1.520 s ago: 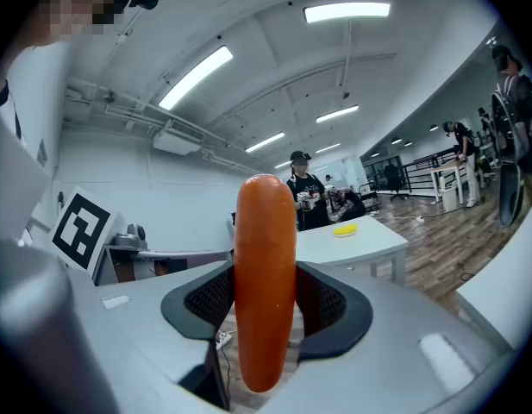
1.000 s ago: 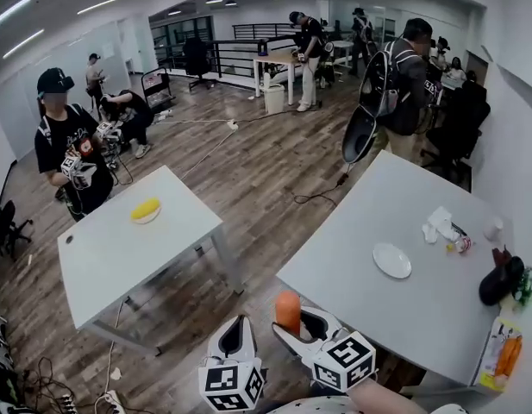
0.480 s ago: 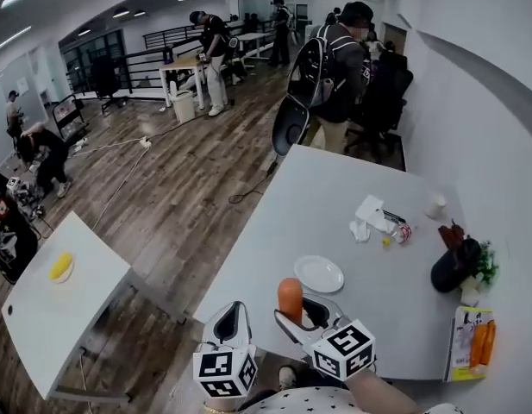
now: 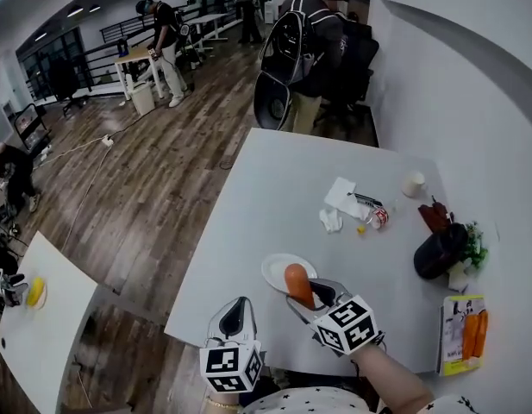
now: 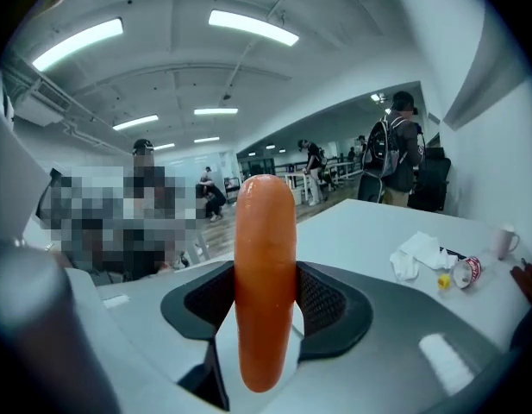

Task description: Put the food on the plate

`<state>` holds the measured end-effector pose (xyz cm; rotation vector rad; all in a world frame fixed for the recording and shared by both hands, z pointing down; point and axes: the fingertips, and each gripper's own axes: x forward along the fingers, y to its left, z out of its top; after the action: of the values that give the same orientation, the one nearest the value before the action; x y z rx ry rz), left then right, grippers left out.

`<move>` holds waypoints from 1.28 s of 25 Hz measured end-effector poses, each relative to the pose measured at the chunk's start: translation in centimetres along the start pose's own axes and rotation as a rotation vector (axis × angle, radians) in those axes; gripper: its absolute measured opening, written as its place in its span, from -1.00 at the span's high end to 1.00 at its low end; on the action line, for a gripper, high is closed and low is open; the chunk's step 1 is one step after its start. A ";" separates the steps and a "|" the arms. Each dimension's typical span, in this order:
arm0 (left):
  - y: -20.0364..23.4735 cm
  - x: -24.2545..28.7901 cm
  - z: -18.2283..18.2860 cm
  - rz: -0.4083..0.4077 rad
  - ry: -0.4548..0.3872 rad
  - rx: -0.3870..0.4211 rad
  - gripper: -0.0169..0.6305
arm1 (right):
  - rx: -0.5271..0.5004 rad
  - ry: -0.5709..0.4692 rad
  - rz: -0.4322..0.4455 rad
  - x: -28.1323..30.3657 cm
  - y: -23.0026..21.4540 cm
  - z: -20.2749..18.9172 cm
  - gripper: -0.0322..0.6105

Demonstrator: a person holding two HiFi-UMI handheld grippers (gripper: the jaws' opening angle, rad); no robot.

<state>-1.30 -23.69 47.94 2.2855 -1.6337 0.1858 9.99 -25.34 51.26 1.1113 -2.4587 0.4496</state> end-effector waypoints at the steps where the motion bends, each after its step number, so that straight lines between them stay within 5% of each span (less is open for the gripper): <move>1: -0.1 0.3 -0.4 0.000 0.012 -0.003 0.92 | -0.012 0.046 -0.004 0.7 -1.1 -0.7 0.23; 9: 0.3 1.3 -2.2 0.038 0.062 -0.035 0.92 | -0.257 0.462 0.047 8.3 -6.4 -6.3 0.23; 16: 0.7 2.0 -2.2 0.049 0.075 -0.050 0.92 | -0.374 0.701 0.109 13.5 -8.4 -10.1 0.23; 25: 0.7 2.6 -2.7 0.036 0.102 -0.042 0.92 | -0.383 0.827 0.156 16.0 -9.0 -11.2 0.23; 32: 0.9 2.4 -2.3 0.036 0.092 -0.041 0.92 | -0.384 0.744 0.165 16.2 -9.0 -11.4 0.21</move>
<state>-1.15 -25.37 51.01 2.1851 -1.6184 0.2597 9.76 -36.27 70.06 0.4619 -1.8612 0.3351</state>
